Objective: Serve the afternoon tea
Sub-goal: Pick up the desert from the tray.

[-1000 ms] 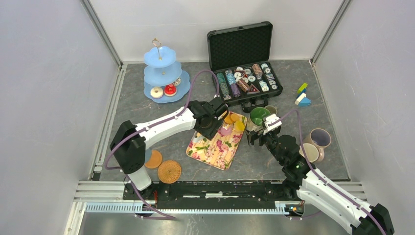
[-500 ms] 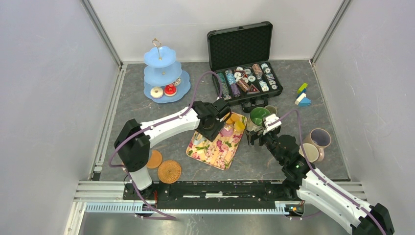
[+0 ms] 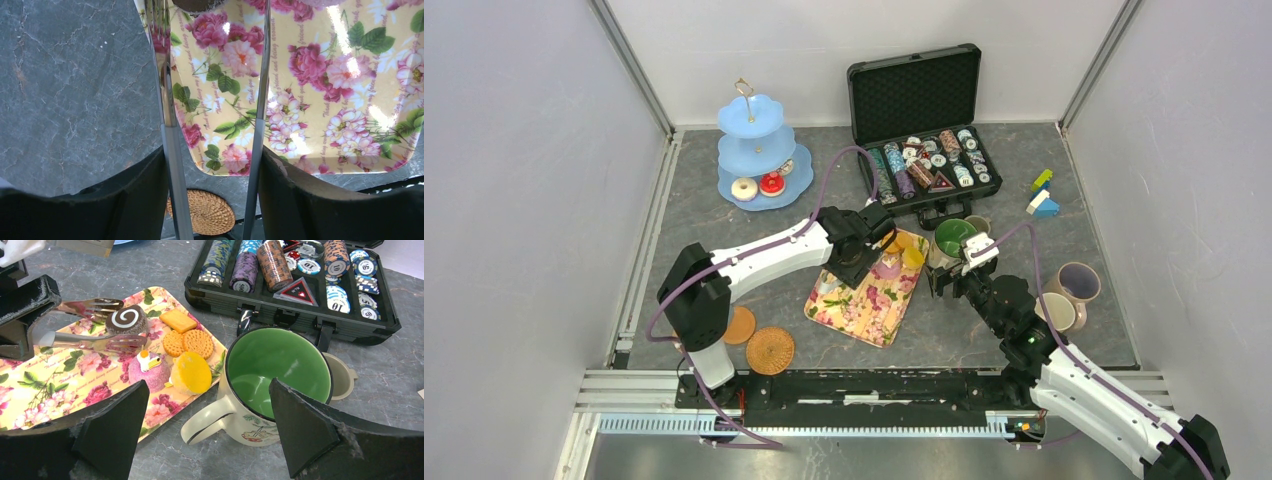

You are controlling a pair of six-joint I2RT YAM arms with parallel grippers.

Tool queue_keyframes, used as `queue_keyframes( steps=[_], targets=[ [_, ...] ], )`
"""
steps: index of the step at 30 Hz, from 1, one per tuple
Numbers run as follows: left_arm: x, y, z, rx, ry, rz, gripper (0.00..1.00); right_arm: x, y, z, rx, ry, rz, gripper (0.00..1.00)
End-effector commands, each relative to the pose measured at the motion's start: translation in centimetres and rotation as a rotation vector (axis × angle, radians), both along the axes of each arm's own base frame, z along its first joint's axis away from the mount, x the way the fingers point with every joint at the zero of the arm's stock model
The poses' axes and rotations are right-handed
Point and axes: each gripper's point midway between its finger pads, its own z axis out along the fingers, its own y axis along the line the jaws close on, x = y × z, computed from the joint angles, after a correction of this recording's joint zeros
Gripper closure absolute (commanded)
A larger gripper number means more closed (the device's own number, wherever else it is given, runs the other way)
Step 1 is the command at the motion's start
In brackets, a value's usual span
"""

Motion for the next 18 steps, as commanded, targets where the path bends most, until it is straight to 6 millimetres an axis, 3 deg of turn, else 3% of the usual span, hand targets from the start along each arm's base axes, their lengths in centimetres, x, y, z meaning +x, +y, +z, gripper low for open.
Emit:
queue_keyframes(
  steps=[1, 18],
  targets=[
    [0.9, -1.0, 1.4, -0.048, -0.055, 0.034, 0.35, 0.2, 0.3, 1.3, 0.031, -0.034, 0.000, 0.02],
    [1.0, -0.3, 4.1, -0.094, -0.121, 0.052, 0.47, 0.2, 0.4, 1.2, 0.031, -0.031, 0.005, 0.02]
  ],
)
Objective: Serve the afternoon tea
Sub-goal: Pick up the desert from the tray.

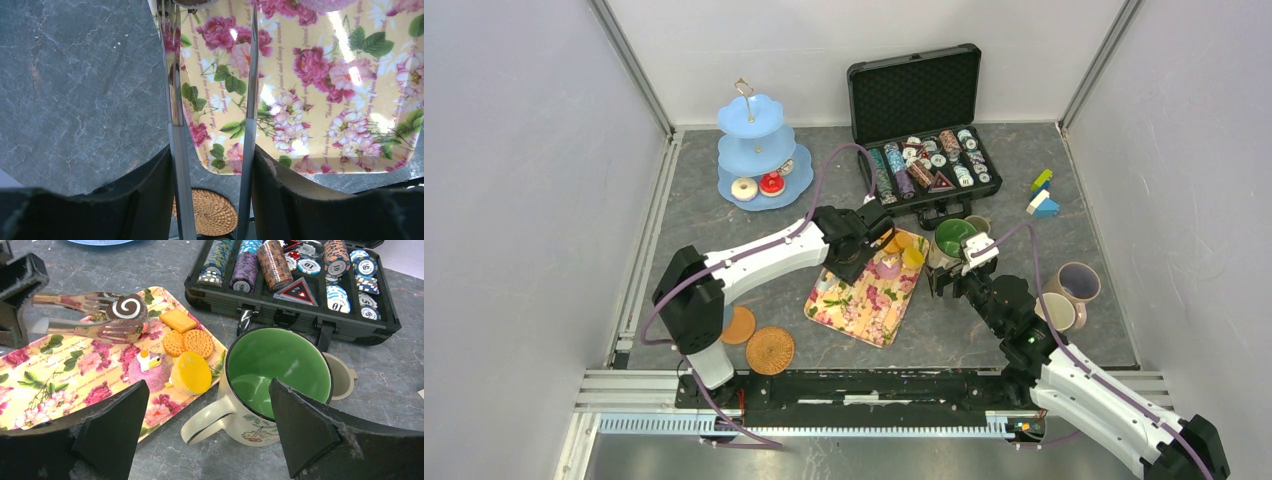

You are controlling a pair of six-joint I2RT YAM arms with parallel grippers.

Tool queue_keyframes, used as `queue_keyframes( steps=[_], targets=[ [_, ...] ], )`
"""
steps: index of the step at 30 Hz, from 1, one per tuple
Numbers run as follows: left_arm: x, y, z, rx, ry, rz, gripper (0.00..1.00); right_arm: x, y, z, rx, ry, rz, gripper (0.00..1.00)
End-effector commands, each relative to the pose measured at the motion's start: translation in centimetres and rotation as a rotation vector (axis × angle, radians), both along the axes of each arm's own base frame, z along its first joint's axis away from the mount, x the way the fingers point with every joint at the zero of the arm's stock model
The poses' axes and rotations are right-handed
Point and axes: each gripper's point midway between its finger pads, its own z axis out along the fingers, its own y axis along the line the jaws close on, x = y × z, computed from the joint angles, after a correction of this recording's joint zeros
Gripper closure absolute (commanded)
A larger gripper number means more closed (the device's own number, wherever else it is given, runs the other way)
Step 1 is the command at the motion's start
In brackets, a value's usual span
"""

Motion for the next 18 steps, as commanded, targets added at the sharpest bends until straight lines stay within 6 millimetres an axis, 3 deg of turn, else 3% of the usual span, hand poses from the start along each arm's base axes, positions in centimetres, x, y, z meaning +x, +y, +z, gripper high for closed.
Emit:
queue_keyframes(
  steps=[1, 18],
  targets=[
    [0.7, -0.4, 3.7, -0.093, -0.099, 0.047, 0.47, 0.2, 0.3, 1.1, 0.029, -0.029, 0.004, 0.02],
    [1.0, 0.4, 6.3, -0.098, -0.156, 0.057, 0.51, 0.2, 0.4, 1.2, 0.029, -0.029, 0.009, 0.02]
  ],
)
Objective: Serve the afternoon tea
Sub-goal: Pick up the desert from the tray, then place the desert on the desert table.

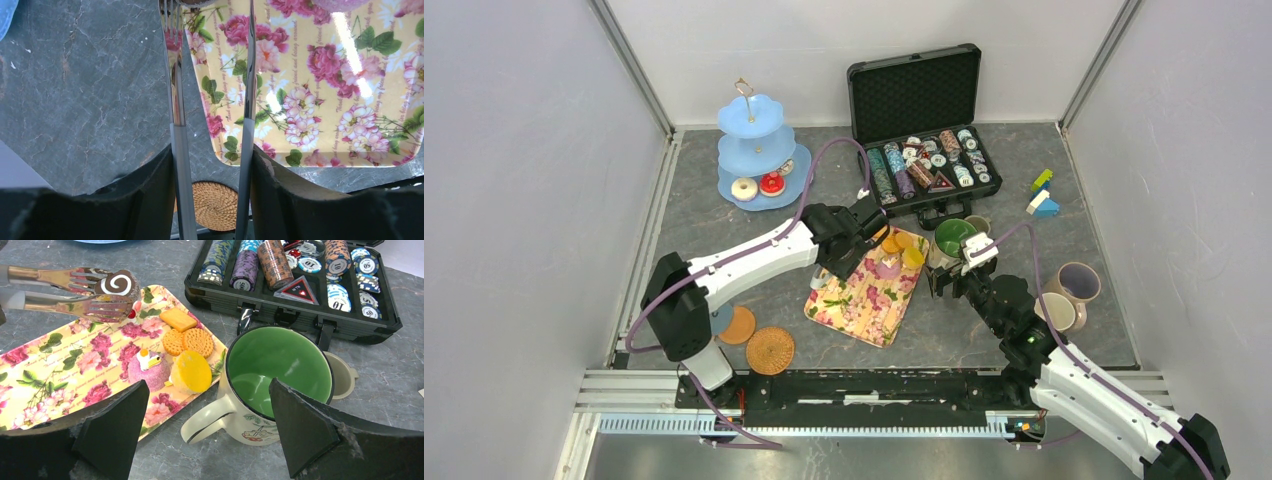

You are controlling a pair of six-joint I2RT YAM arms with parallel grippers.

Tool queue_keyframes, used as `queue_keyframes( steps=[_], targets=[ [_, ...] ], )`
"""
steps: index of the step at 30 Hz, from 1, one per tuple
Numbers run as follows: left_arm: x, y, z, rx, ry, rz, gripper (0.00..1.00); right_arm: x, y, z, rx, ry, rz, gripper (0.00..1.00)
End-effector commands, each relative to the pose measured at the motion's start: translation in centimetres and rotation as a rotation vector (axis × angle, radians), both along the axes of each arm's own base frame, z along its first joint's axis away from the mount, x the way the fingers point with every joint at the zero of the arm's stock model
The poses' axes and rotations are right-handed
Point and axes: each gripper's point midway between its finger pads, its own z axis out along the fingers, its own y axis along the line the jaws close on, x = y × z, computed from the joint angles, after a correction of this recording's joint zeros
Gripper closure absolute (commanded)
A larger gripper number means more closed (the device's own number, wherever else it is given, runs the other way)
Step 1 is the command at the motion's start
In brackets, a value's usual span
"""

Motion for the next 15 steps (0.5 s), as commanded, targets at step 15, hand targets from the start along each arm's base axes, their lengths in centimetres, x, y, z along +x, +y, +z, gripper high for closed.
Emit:
queue_keyframes(
  steps=[15],
  targets=[
    [0.43, -0.87, 3.58, -0.107, -0.073, 0.033, 0.53, 0.12, 0.40, 1.33, 0.034, -0.034, 0.009, 0.02]
  ],
)
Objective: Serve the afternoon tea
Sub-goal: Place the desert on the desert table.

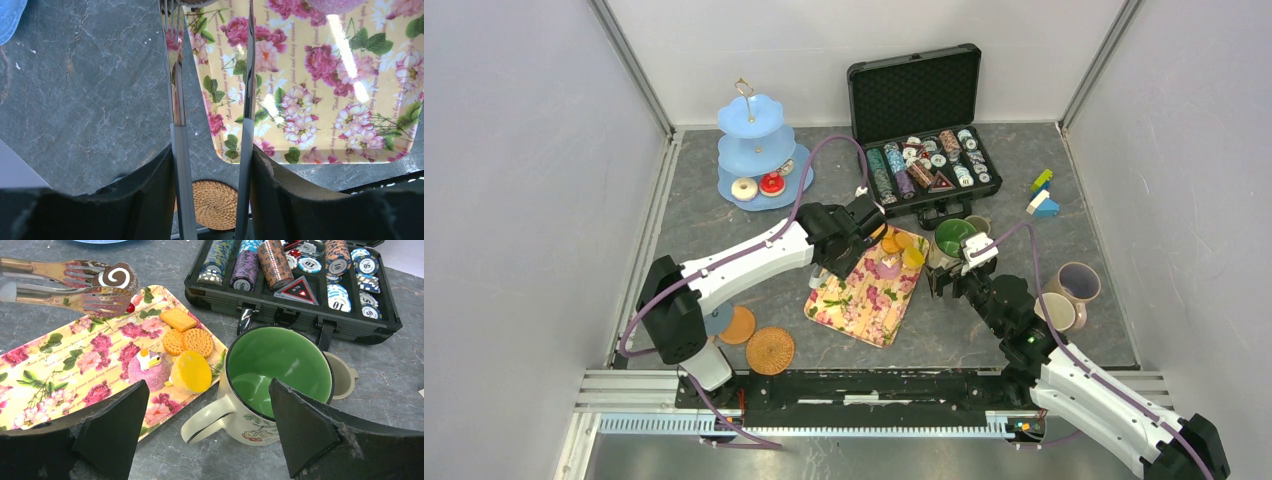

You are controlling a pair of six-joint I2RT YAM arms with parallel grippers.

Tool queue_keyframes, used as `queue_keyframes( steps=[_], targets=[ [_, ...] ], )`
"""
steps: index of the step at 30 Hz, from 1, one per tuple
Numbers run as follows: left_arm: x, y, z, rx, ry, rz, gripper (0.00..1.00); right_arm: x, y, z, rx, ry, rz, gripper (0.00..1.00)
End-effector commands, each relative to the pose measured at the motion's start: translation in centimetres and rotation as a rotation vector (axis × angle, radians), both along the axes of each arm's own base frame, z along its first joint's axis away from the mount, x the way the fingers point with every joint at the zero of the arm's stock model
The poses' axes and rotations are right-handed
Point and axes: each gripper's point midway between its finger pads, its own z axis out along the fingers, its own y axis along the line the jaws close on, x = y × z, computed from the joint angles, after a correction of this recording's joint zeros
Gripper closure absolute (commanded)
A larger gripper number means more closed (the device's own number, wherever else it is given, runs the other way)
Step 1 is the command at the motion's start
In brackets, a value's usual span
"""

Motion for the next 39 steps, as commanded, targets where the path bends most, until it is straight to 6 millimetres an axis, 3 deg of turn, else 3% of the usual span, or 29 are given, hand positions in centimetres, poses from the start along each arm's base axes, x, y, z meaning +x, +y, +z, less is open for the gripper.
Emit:
queue_keyframes(
  steps=[1, 8, 15, 26, 34, 39],
  targets=[
    [0.5, -1.0, 2.5, -0.088, -0.057, 0.033, 0.53, 0.1, 0.4, 1.4, 0.034, -0.034, 0.008, 0.02],
    [0.9, -0.5, 3.5, -0.091, -0.102, 0.052, 0.52, 0.1, 0.4, 1.4, 0.033, -0.034, 0.008, 0.02],
    [3.4, 0.9, 6.5, -0.083, -0.203, 0.083, 0.52, 0.1, 0.4, 1.4, 0.032, -0.034, 0.007, 0.02],
    [11.4, 6.0, 10.7, -0.117, -0.313, 0.213, 0.53, 0.2, 0.3, 1.2, 0.023, -0.031, 0.001, 0.02],
    [16.4, 8.1, 11.2, -0.098, -0.353, 0.273, 0.53, 0.3, 0.2, 1.1, 0.016, -0.028, -0.006, 0.02],
    [18.7, 8.8, 9.9, -0.041, -0.353, 0.306, 0.53, 0.3, 0.2, 0.9, 0.011, -0.021, -0.006, 0.02]
  ],
)
